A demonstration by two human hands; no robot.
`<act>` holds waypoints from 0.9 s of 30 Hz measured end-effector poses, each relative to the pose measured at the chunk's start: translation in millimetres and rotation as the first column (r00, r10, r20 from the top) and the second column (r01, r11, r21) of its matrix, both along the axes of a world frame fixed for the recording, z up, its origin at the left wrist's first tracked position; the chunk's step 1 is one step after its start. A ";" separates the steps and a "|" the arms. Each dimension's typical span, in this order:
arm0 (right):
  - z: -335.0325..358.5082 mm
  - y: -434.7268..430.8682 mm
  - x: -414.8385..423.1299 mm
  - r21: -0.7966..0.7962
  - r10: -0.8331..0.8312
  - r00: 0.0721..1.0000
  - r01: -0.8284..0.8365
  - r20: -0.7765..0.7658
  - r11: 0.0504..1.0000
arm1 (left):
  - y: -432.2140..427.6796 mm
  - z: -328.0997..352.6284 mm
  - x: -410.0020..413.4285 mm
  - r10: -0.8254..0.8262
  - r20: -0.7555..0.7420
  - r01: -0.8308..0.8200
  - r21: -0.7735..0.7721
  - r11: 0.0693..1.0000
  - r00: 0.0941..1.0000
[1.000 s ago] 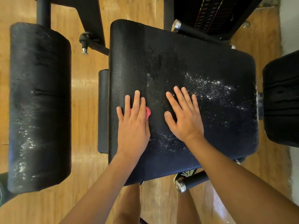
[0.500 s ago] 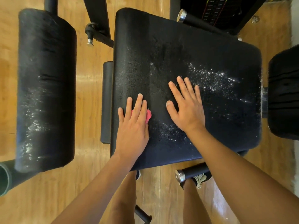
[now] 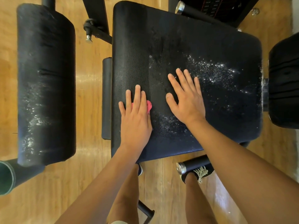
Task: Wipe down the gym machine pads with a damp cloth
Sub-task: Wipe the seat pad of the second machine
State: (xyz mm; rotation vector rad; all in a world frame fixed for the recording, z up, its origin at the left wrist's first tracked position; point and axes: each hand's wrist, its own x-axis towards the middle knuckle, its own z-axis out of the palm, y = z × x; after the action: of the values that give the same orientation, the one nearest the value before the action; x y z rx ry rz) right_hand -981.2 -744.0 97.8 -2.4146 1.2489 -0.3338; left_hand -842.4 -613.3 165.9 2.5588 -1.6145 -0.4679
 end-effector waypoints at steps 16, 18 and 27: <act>3.5 1.3 -1.6 0.010 0.003 1.000 -0.003 -0.023 1.000 | 48.0 7.6 -22.0 -0.094 -0.014 0.095 0.119 0.988 0.995; 3.8 2.2 -0.8 0.016 0.005 1.000 -0.005 -0.026 1.000 | 44.1 13.9 -13.4 -0.103 -0.022 0.105 0.119 0.987 0.994; 19.1 17.6 3.7 0.183 -0.045 0.998 0.038 0.033 0.982 | -1.2 21.2 54.3 -0.046 -0.087 0.044 -0.031 0.999 0.995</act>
State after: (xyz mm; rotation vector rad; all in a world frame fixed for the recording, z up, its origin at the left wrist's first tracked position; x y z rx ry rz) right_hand -977.5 -726.3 116.9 -2.2209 1.2578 -0.2633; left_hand -788.0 -614.5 187.1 2.4489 -1.6393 -0.5479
